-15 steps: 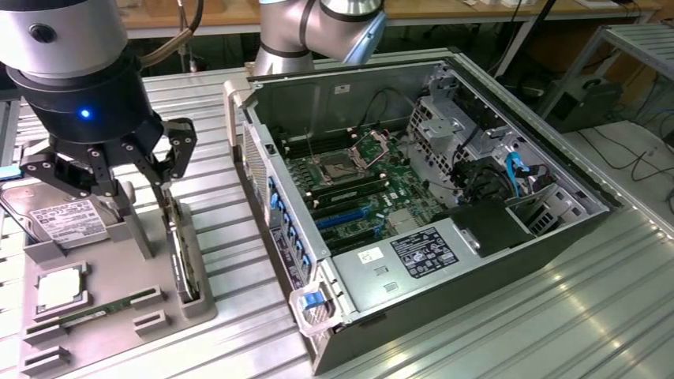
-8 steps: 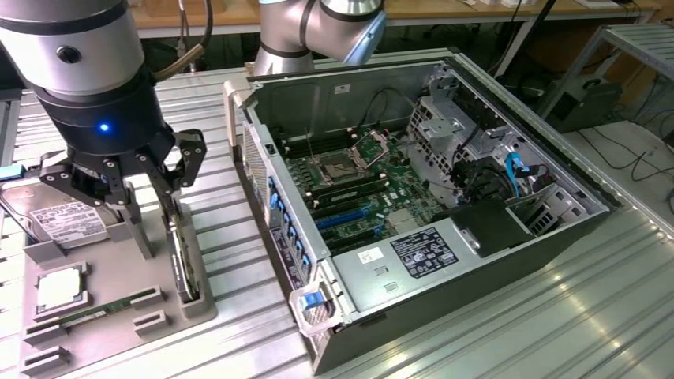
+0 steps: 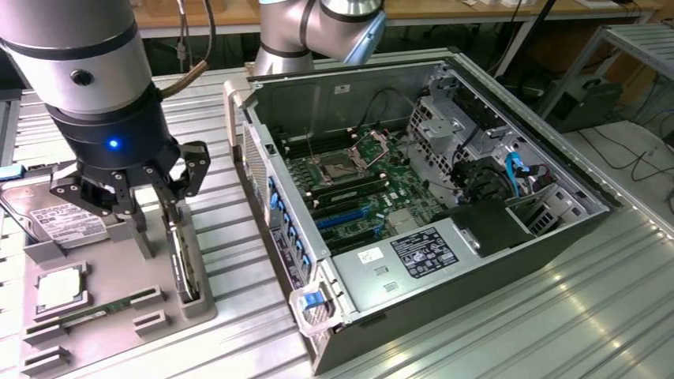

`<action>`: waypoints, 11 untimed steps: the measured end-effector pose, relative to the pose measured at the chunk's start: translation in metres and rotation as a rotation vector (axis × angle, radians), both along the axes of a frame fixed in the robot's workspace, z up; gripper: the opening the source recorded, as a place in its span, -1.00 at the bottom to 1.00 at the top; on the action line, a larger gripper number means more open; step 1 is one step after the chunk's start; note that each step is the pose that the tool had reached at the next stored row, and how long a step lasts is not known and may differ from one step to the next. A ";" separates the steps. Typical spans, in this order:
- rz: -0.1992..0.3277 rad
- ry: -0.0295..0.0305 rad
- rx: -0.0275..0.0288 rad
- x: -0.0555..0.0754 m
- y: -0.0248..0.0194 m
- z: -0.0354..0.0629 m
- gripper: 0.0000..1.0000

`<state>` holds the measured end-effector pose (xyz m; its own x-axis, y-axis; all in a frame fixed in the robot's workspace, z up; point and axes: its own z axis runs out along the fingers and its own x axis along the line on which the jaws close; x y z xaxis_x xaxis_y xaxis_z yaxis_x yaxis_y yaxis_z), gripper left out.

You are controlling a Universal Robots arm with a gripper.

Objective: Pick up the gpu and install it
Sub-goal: 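Pick up the gpu and move the gpu toward the slot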

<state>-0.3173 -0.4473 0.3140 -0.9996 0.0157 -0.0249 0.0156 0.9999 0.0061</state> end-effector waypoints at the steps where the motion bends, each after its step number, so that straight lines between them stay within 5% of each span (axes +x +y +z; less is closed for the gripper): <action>1: 0.000 0.0000 0.0000 0.000 -0.0003 -0.0019 -0.15; 11: 0.000 0.0001 -0.0001 0.000 -0.0023 -0.0225 -0.15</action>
